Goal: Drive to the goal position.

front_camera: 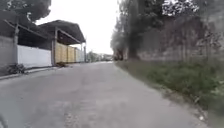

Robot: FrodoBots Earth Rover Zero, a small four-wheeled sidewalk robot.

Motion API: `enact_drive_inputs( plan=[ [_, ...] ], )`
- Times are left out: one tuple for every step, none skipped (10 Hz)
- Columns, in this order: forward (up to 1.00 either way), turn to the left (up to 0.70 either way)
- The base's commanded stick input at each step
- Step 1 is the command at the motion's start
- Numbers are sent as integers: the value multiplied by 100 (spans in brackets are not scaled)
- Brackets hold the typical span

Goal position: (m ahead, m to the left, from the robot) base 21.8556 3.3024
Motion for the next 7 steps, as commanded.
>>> enact_drive_inputs(
  plan=[
    [100, 0],
    [100, 0],
    [100, 0],
    [100, 0],
    [100, 0],
    [100, 0],
    [100, 0]
  ],
)
